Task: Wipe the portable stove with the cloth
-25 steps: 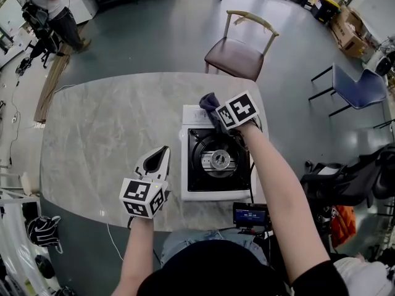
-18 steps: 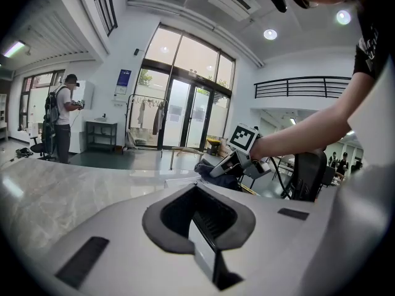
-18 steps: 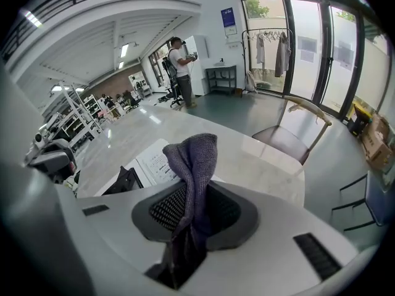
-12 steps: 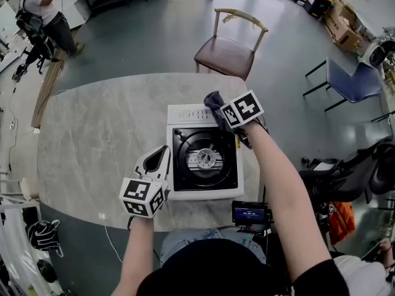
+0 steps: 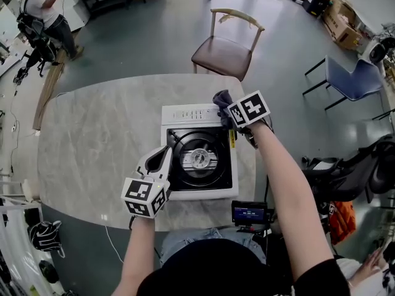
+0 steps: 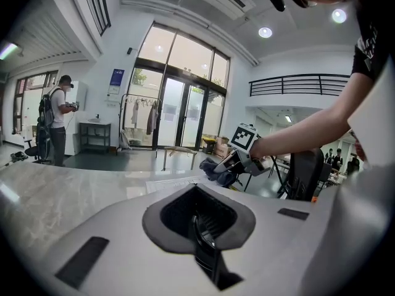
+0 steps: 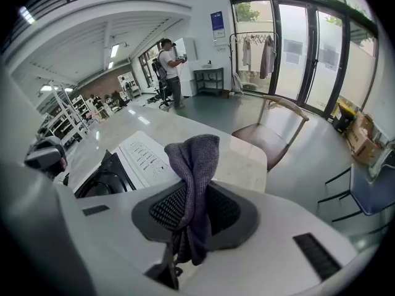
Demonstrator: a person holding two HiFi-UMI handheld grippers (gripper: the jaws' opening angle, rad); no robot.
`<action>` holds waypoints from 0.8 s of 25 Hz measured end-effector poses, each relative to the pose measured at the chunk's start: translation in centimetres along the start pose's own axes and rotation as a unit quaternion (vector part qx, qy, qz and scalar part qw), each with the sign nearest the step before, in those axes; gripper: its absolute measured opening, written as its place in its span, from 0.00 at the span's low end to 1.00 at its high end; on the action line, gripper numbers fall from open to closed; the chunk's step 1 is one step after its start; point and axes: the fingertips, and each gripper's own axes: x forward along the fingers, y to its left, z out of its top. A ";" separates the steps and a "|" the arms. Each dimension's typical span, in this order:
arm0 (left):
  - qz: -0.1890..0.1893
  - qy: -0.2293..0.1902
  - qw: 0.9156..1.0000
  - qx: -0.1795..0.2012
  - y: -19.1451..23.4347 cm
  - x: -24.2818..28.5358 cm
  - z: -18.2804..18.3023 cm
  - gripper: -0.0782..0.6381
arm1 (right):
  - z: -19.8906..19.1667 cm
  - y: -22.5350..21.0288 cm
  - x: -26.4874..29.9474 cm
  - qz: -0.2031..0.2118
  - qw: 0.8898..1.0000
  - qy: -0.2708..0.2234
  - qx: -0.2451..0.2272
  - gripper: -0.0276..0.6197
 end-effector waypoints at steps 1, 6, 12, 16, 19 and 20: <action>0.001 0.001 1.000 0.000 0.0 0.0 -0.1 0.12 | -0.2 -0.6 -0.2 -0.011 1.000 0.002 0.000 0.19; -0.001 0.001 1.000 0.004 -0.6 0.1 0.1 0.12 | -2.2 -3.7 -2.0 -0.065 0.998 0.005 0.009 0.19; -0.007 -0.001 1.000 0.013 -1.5 0.5 0.2 0.12 | -3.3 -4.8 -5.0 -0.058 0.995 -0.051 0.058 0.19; -0.005 -0.008 1.000 0.020 -1.9 0.6 0.5 0.12 | -3.5 -4.5 -7.2 -0.057 0.993 -0.091 0.055 0.19; -0.001 -0.015 1.000 0.025 -1.9 0.1 0.9 0.12 | -3.1 -3.3 -8.9 -0.046 0.989 -0.128 0.056 0.19; 0.000 -0.018 0.999 0.027 -1.8 -0.2 1.1 0.12 | -2.9 -2.7 -9.4 -0.038 0.988 -0.140 0.058 0.19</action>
